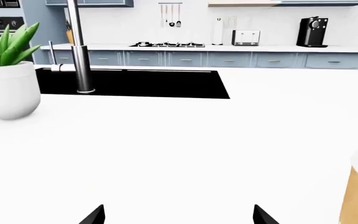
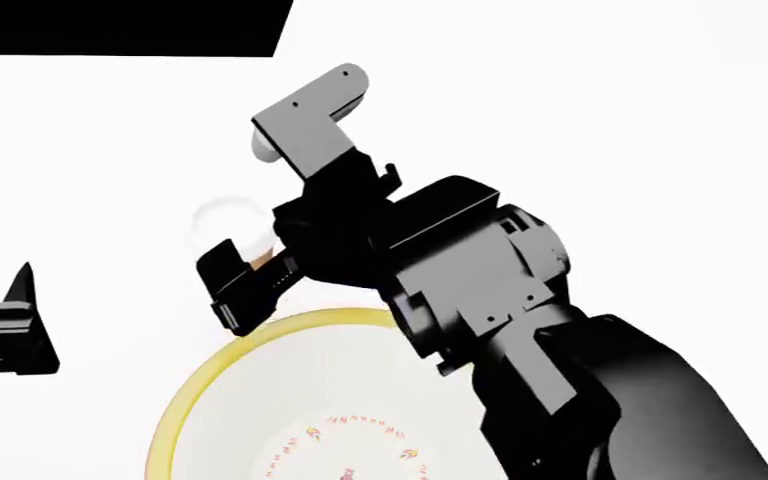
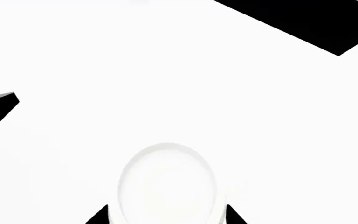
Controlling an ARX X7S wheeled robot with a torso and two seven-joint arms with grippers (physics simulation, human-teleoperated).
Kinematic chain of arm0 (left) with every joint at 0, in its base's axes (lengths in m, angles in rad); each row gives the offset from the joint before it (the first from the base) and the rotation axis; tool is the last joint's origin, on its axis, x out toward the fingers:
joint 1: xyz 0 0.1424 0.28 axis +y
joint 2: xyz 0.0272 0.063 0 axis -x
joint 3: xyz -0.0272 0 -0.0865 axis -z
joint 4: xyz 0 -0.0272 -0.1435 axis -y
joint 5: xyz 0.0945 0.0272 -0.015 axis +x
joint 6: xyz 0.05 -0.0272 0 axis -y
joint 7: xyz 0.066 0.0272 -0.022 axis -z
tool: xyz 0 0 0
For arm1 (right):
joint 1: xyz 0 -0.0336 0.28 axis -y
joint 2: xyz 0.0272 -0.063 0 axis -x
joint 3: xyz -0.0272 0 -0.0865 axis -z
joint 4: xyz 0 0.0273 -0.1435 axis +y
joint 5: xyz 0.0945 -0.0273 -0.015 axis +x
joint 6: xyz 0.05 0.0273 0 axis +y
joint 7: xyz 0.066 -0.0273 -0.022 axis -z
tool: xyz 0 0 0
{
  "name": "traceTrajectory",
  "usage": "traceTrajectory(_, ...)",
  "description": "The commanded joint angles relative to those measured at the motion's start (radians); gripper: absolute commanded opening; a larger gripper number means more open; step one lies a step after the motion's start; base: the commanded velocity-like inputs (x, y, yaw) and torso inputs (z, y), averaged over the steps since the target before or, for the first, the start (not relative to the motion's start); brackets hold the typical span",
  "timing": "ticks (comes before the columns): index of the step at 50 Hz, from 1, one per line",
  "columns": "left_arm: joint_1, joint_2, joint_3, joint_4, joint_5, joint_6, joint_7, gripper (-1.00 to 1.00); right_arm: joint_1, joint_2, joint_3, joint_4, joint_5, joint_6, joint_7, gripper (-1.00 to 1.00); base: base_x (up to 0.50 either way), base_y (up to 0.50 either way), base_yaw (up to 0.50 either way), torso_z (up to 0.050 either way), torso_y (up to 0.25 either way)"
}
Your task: Place the cup inside the bowl on the dining table and move the bowl to any counter.
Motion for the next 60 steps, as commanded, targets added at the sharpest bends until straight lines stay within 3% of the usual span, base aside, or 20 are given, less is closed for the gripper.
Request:
traceTrajectory(1,-0.001,0.0,0.0,-0.003,0.002,0.004,-0.005,1.0,0.061,0.139,-0.017,-0.248,0.084,0.015,0.136,-1.0,0.0,0.0,0.0,0.0,0.0)
traceTrajectory(17,-0.016,0.0,0.012,0.008,0.003,-0.015,-0.018,1.0,0.132,0.595,0.094,-1.107,0.313,0.186,0.532,-1.0,0.0,0.0,0.0,0.0,0.0)
traceTrajectory(31,-0.009,-0.012,0.013,0.03,0.0,-0.029,-0.027,1.0,0.178,0.898,0.143,-1.485,0.539,0.301,0.715,-1.0,0.0,0.0,0.0,0.0,0.0)
traceTrajectory(48,-0.009,-0.011,0.015,0.037,-0.003,-0.033,-0.036,1.0,0.111,0.958,0.098,-1.548,0.597,0.335,0.736,-1.0,0.0,0.0,0.0,0.0,0.0)
traceTrajectory(60,-0.004,-0.013,0.01,0.046,-0.009,-0.029,-0.034,1.0,0.041,0.883,0.033,-1.439,0.547,0.354,0.728,-1.0,0.0,0.0,0.0,0.0,0.0)
